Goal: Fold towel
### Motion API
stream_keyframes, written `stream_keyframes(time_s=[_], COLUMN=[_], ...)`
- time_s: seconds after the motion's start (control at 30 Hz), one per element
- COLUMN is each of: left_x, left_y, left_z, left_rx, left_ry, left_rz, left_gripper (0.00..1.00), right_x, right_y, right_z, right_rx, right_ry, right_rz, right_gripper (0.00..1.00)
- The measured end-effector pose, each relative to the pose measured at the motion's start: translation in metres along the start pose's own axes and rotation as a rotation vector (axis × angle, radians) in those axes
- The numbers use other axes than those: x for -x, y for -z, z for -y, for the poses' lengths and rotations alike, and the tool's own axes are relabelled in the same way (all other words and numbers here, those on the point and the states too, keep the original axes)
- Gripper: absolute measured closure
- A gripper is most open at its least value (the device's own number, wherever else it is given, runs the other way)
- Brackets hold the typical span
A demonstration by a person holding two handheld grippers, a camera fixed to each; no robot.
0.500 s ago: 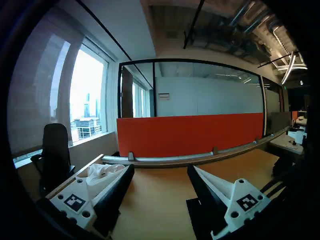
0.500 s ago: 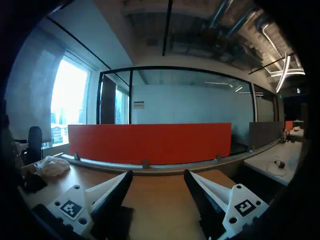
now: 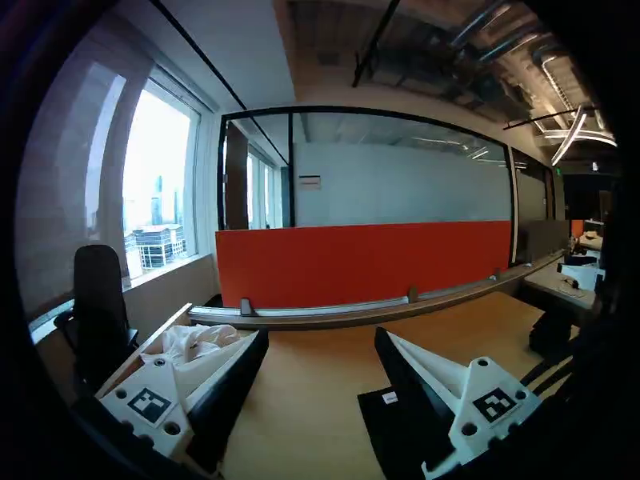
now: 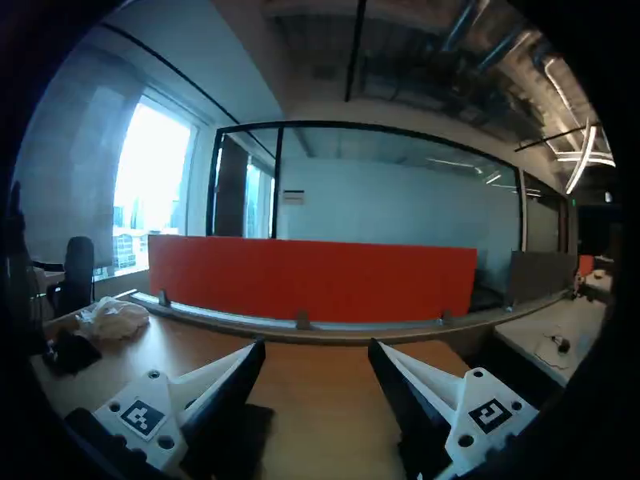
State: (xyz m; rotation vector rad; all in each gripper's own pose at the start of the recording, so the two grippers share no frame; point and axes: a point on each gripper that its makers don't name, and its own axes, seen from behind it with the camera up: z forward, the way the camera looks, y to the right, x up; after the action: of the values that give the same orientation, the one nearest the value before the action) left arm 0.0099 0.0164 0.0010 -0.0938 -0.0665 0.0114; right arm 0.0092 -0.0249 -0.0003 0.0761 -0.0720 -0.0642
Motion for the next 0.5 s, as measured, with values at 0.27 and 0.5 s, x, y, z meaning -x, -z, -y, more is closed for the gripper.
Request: stream_keyframes(time_s=[0.27, 0.5], left_x=[0.008, 0.014], left_y=[0.001, 0.001], left_z=[-0.015, -0.029], left_rx=[0.101, 0.176], left_ry=[-0.059, -0.089], left_rz=[0.066, 0.102], left_gripper=[0.02, 0.02], right_x=[0.007, 0.015], right_y=[0.002, 0.003], right_z=[0.024, 0.036], right_rx=[-0.109, -0.171], right_ry=[0.051, 0.08], right_rz=[0.066, 0.11], right_gripper=[0.01, 0.01])
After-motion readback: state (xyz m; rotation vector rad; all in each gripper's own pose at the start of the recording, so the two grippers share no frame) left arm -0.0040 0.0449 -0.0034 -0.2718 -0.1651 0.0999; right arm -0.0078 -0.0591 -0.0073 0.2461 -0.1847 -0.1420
